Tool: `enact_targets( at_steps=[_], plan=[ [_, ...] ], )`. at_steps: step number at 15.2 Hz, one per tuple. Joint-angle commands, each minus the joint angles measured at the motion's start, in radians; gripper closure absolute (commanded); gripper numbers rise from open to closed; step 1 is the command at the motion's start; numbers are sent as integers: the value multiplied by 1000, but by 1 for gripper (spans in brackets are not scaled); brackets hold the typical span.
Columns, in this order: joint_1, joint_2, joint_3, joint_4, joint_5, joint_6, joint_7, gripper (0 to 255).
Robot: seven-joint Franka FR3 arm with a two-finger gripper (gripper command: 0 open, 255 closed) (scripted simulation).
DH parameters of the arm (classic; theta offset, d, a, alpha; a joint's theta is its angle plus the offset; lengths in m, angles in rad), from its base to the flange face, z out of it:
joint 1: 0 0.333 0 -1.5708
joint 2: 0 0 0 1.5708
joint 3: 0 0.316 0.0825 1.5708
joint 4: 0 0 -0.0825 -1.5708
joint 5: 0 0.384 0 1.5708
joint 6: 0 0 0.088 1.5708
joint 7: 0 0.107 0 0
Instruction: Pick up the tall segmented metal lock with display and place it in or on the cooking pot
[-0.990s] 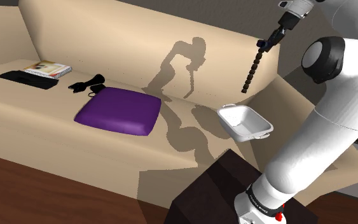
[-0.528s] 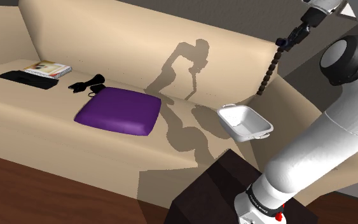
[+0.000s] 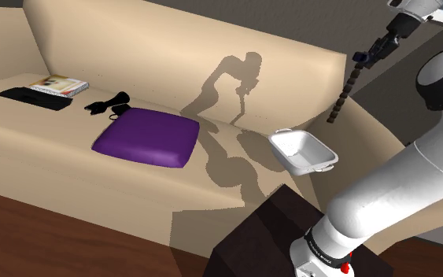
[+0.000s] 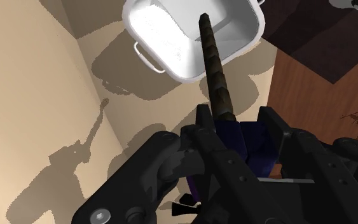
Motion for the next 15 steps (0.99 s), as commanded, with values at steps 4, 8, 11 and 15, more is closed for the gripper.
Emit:
enact_targets(
  at_steps=[4,8,11,15],
  plan=[
    [0,-65,34,-130,-45,86,17,255],
    [-5,-107,55,-224,-71,148,26,255],
    [-10,-133,66,-289,-86,193,31,255],
    [-16,-162,76,-369,-102,250,34,255]
  ],
)
